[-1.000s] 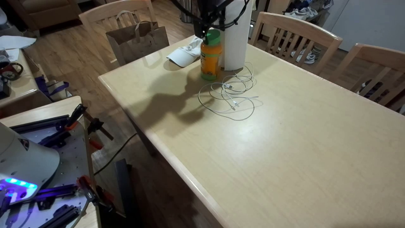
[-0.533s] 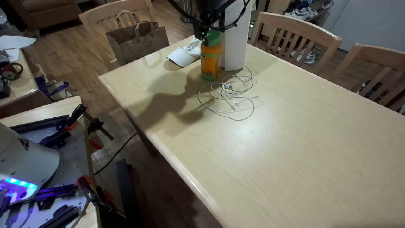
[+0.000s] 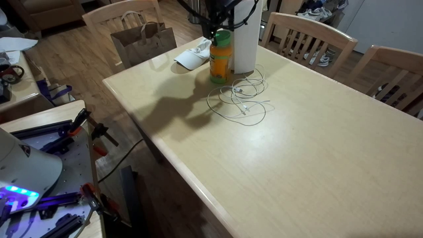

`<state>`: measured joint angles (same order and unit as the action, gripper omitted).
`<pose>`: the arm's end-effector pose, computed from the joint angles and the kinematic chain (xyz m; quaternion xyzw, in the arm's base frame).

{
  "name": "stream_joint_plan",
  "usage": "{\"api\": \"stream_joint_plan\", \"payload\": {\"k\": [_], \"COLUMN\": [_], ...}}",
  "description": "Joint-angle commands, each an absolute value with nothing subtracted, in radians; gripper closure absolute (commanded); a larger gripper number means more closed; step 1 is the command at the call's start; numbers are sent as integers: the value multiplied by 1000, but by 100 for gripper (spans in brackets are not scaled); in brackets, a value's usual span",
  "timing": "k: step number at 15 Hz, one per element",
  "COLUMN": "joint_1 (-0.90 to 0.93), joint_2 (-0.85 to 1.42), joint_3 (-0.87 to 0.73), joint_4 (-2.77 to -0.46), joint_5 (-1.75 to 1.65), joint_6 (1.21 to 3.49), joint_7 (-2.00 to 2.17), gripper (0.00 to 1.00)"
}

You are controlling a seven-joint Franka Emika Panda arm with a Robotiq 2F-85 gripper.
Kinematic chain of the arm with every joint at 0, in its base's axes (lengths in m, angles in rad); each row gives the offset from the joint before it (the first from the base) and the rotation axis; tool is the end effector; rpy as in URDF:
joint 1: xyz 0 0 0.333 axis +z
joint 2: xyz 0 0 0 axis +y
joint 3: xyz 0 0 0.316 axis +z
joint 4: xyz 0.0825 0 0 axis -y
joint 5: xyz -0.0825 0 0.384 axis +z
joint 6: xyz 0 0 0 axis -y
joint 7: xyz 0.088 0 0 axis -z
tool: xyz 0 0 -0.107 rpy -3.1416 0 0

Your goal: Pick up the lid and put it on the bottle

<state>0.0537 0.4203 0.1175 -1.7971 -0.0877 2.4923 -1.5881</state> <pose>0.6654 0.1080 0.3450 0.6137 0.7772 0.1001 0.0965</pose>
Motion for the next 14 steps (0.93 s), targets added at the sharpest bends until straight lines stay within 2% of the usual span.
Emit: {"api": "stream_joint_plan", "payload": {"k": [1, 9, 14], "joint_1": [63, 59, 42], "joint_2": [394, 359, 311], "joint_3": [122, 133, 152], "joint_4": [-1785, -1772, -1737], "joint_5": [-134, -126, -40], "joint_6": [2474, 2401, 2227], "joint_7": [-1561, -1573, -1592], "gripper": [0, 0, 0]}}
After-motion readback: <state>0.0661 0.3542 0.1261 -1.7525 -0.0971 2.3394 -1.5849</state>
